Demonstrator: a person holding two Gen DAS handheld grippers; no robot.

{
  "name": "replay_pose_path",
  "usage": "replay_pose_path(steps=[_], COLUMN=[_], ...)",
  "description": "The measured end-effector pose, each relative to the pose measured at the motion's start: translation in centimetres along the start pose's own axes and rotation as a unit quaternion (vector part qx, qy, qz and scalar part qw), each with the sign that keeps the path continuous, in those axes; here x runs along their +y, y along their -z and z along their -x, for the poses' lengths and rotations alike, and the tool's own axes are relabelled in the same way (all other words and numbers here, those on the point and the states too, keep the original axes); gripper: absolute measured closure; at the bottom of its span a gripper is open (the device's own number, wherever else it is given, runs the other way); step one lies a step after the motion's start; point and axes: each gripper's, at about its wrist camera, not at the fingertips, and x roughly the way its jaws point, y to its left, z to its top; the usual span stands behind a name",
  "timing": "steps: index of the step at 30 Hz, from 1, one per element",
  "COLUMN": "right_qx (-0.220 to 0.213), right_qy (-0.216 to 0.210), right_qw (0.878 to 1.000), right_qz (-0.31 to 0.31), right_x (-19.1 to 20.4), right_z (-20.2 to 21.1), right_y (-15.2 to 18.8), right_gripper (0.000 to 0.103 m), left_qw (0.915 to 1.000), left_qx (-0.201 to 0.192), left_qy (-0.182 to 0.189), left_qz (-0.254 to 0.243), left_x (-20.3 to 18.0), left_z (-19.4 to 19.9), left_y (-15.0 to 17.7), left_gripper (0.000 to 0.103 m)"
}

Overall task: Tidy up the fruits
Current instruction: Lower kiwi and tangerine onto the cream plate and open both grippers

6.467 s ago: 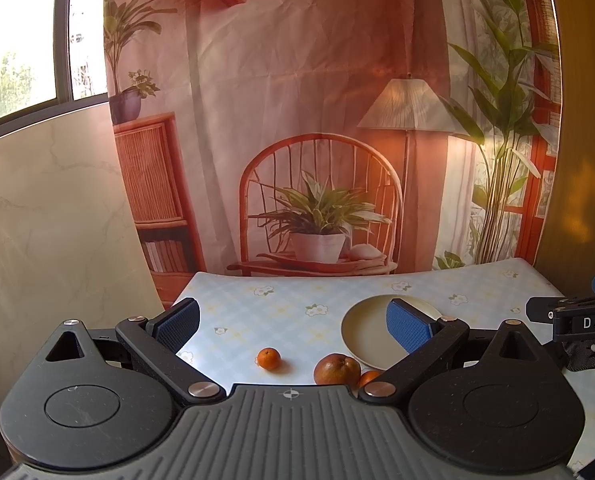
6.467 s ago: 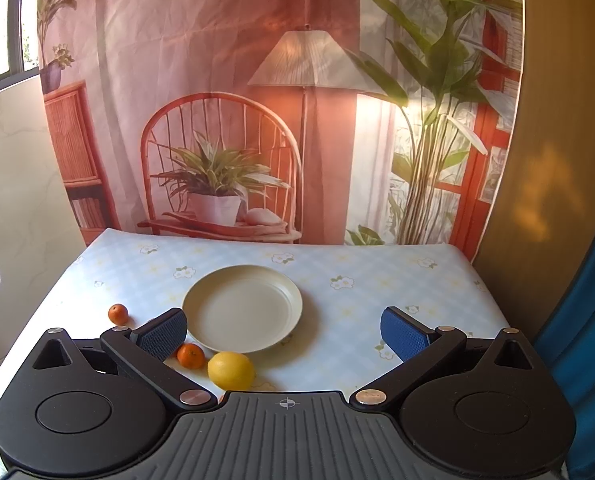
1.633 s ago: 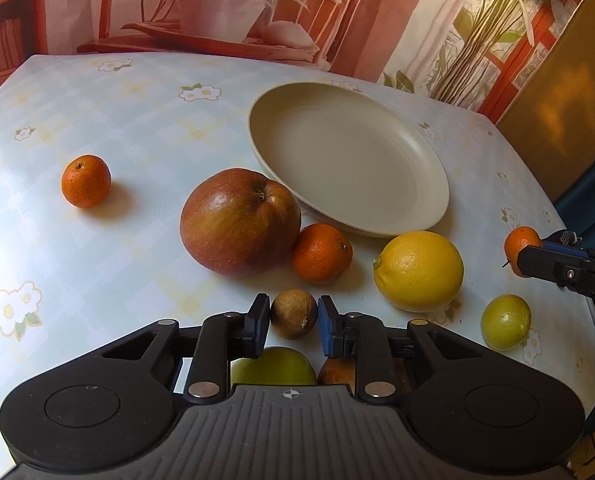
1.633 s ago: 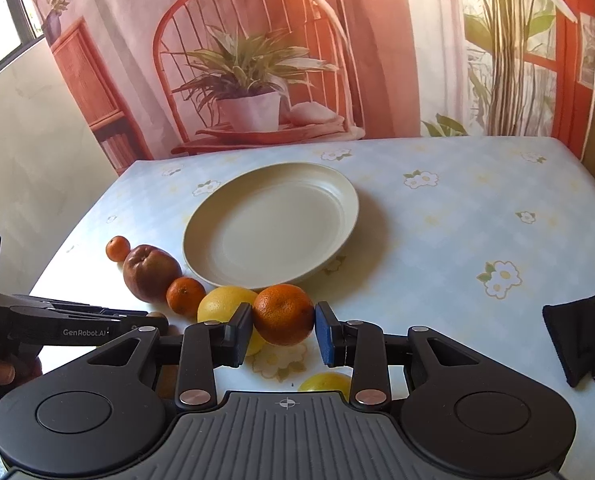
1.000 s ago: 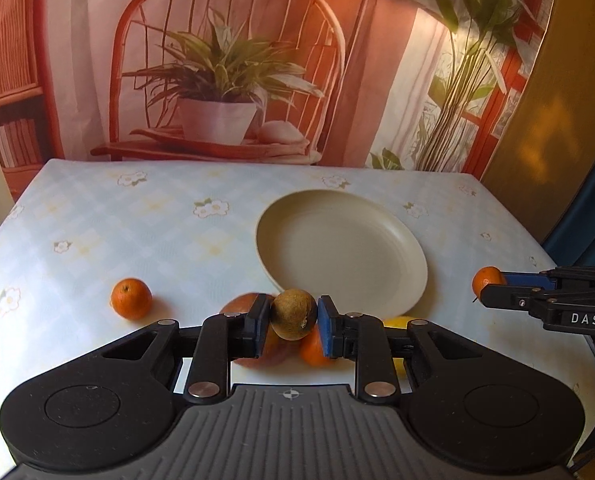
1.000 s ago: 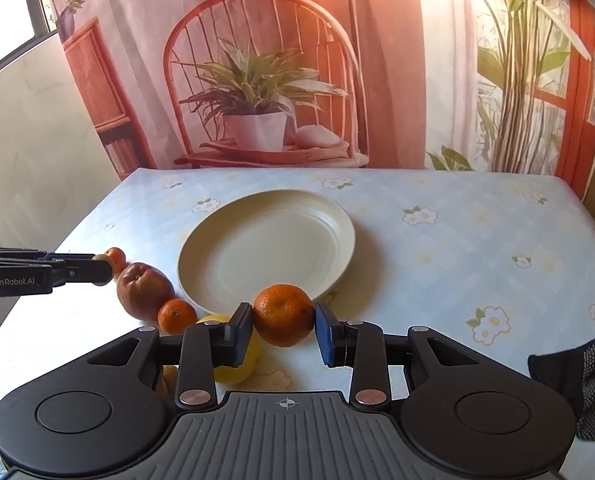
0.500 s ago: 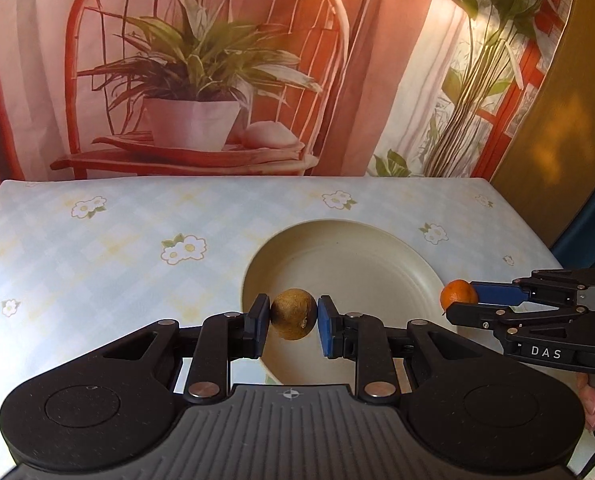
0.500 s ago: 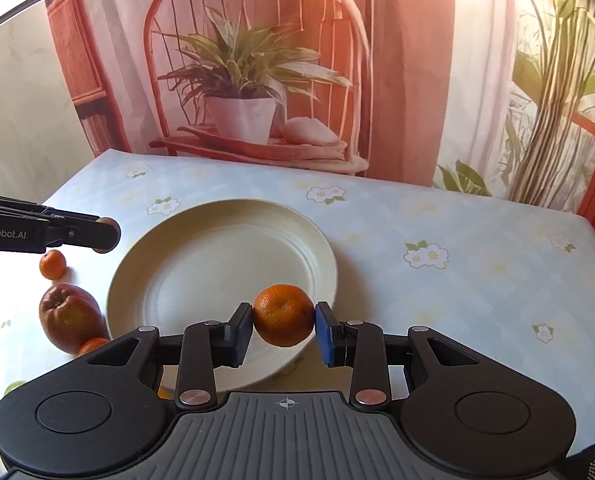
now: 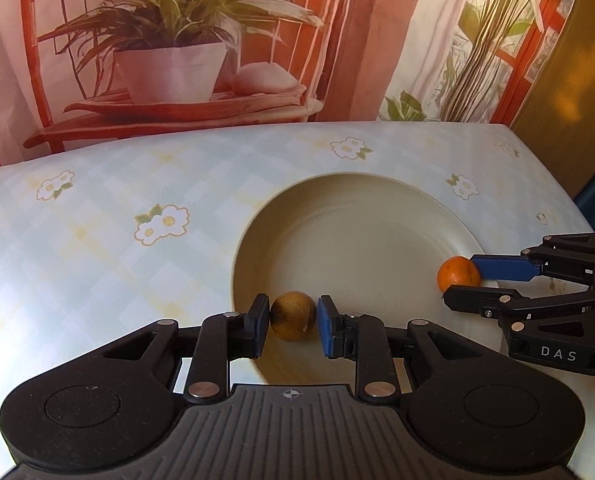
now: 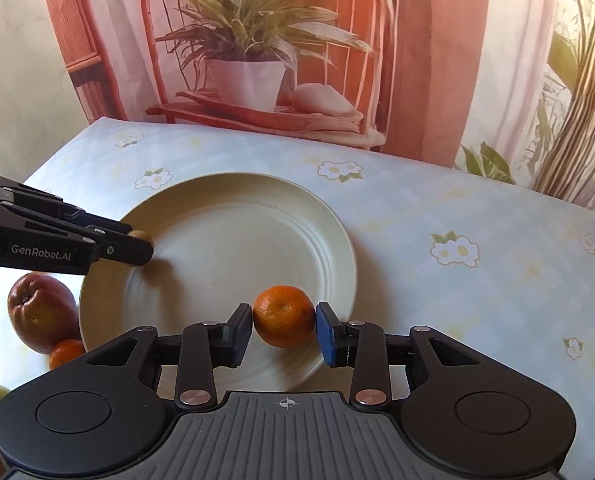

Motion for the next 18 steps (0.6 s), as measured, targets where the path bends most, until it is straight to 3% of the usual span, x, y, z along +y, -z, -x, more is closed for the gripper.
replay_pose_path(steps=[2,3,12,18], right_qx=[-0.005,-0.009,-0.057,-0.075], right_qy=[-0.001,0.001,0.016,0.008], right_qw=[1.0,1.0,0.998,0.995], right_qz=[-0.004,-0.004,-0.028,-0.066], right_x=[0.1,0.3,1.2,2.0], right_z=[1.0,1.7,9.6,12.5], right_y=[0.1,0.2,3.3,6.5], right_gripper=[0.07,0.07,0.07,0.069], left_qw=[1.0,0.9999,0.9947,0.9904], left_qx=[-0.003,-0.011,-0.093,-0.119], left_qy=[0.002,0.0,-0.038,-0.062], left_qz=[0.004,0.006,0.018,0.034], left_x=[0.0,-0.1,-0.6,0.1], left_z=[0.5,1.0,9.5,14.5], left_y=[0.1,0.1,2.8,6.4], left_gripper=[0.055,0.054,0.053,0.053])
